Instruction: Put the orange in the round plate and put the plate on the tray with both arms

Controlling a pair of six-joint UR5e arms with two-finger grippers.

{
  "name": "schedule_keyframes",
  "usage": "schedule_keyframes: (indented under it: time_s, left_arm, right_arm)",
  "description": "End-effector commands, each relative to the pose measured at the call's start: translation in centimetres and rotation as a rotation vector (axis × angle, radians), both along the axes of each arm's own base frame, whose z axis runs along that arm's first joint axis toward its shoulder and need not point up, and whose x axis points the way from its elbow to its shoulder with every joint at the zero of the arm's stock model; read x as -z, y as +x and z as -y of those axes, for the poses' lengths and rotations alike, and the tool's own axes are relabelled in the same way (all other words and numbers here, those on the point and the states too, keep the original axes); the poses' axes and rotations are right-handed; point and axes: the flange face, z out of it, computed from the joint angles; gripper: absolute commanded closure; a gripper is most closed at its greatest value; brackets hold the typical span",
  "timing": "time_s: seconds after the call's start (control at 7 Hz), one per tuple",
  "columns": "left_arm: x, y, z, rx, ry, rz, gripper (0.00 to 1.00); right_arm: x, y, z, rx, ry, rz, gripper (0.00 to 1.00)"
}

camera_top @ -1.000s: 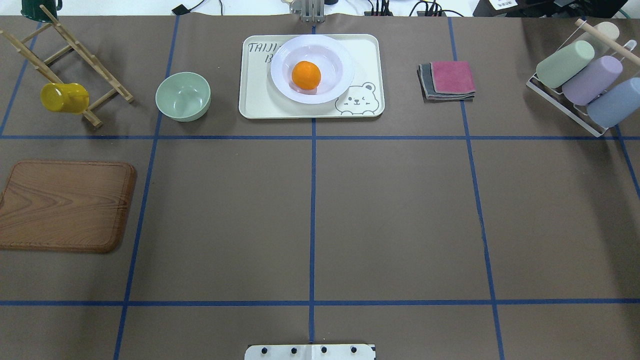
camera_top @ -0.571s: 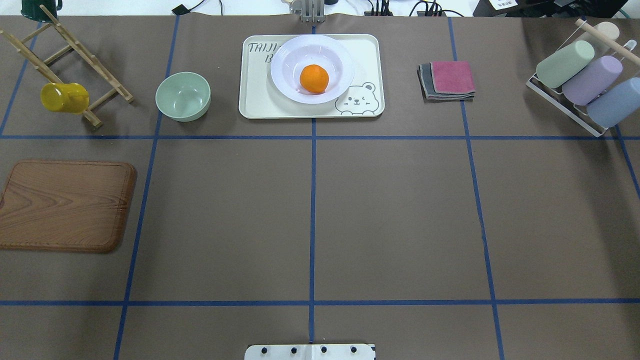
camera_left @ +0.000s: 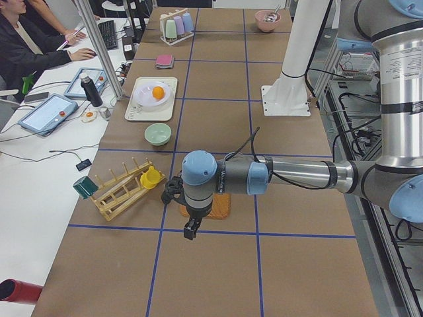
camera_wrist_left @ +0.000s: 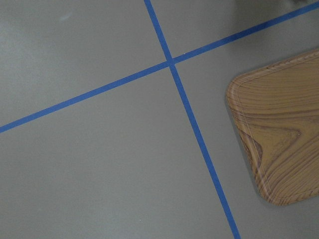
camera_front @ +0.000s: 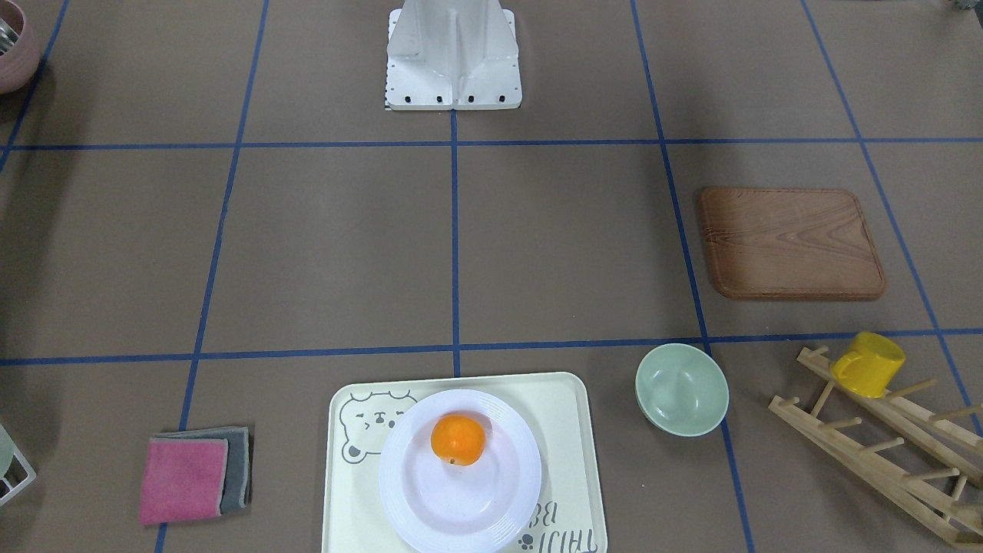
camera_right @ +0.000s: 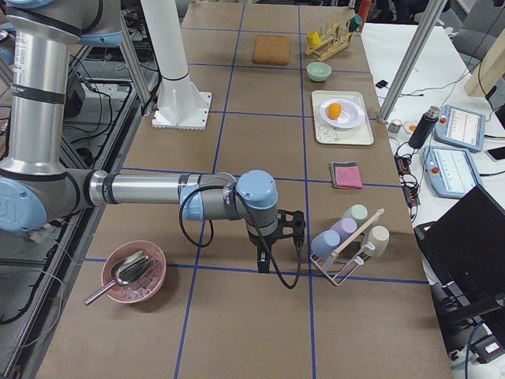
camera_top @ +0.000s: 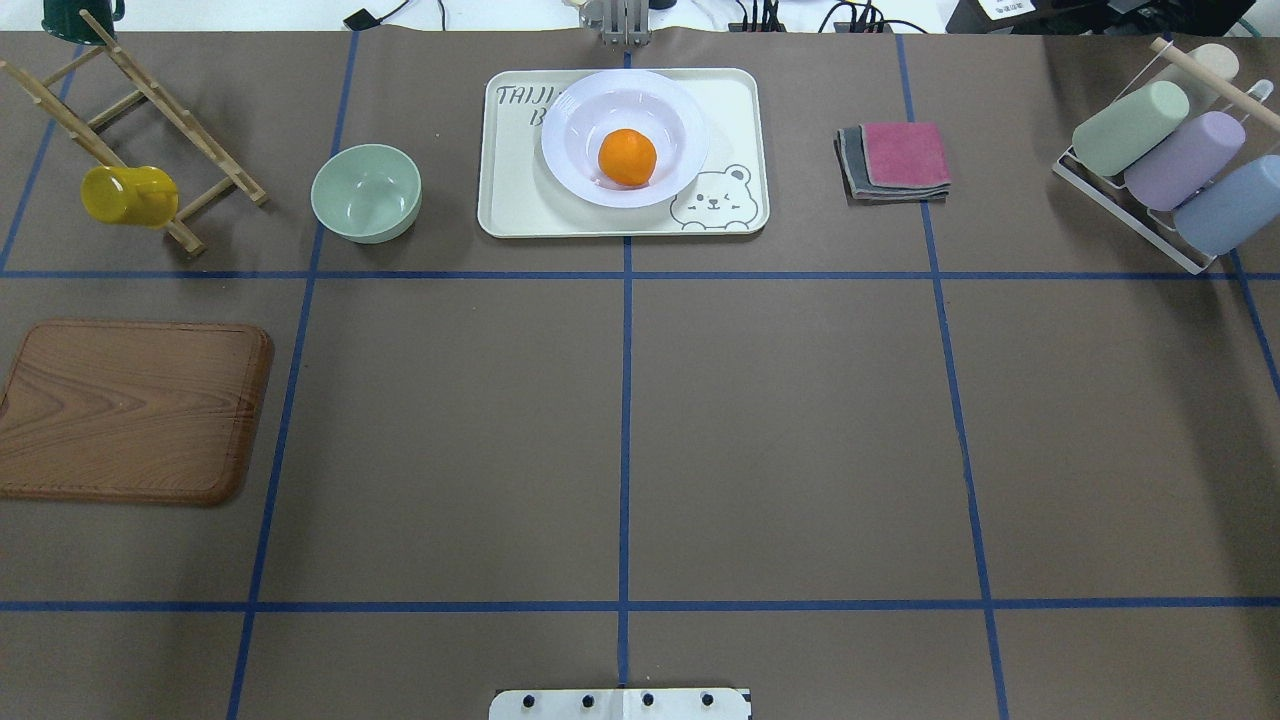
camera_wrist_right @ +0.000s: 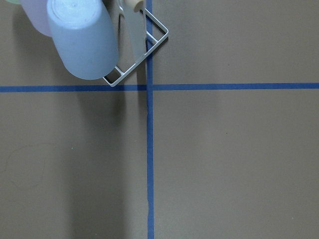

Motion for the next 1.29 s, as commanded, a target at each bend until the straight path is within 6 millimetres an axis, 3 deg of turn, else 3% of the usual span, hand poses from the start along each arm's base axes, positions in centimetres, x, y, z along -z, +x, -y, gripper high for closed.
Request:
schedule_keyframes:
  time_s: [0.0,1.14]
  left_arm:
    - [-0.69,0.04,-0.77,0.000,-0.017,-0.001,0.02]
    - [-1.50,0.09,-1.60,0.000,-0.037,0.000,0.02]
  right_arm:
    - [-0.17,0.00,-0.02,0.002,-0.002,0.000,0.00]
    - [-0.76,0.00,-0.34,0.002,-0.016,-0.001,0.00]
